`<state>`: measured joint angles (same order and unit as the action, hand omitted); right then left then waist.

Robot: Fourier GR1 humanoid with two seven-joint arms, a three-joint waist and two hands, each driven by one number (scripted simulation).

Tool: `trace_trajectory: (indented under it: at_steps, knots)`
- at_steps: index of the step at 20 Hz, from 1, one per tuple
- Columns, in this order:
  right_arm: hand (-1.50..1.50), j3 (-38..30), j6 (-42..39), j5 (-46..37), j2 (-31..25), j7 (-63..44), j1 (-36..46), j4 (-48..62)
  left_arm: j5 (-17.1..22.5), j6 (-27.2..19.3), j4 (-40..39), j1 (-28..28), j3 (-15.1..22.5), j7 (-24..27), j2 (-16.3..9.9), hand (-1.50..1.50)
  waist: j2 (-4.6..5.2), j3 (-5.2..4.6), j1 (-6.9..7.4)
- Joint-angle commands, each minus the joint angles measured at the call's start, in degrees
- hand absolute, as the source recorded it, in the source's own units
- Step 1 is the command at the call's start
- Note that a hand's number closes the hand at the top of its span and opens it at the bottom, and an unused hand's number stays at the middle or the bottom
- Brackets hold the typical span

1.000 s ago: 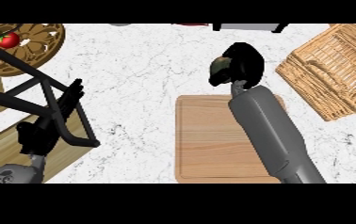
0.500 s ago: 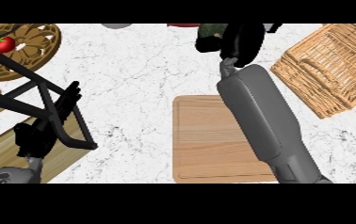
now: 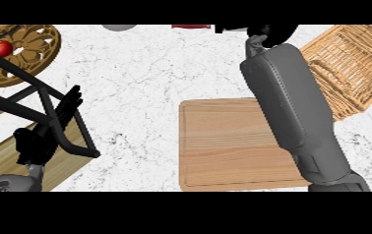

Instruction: Pick the squash from the cutting board and place it in the basket

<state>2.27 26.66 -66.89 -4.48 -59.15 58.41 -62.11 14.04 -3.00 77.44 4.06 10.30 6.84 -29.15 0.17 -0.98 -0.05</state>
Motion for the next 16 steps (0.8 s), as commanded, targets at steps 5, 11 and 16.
trace_trajectory:
  at_steps: [5,11,16]
  knots:
    - [1.5,-7.13,-1.08,-1.65,-7.14,-2.62,5.23,5.57,-1.26,1.39,5.86,5.97,2.22,1.98,2.21,0.0,-0.03,0.97,0.04]
    - [1.5,-12.55,3.21,-3.08,-13.6,-0.27,7.16,9.5,-2.17,1.35,6.42,5.9,2.78,0.63,1.71,0.0,0.12,1.05,0.4]
    - [1.5,-16.3,6.69,-3.67,-17.37,0.85,7.42,12.27,-1.16,1.12,8.03,7.39,1.79,-0.61,1.9,0.0,0.13,1.12,0.66]
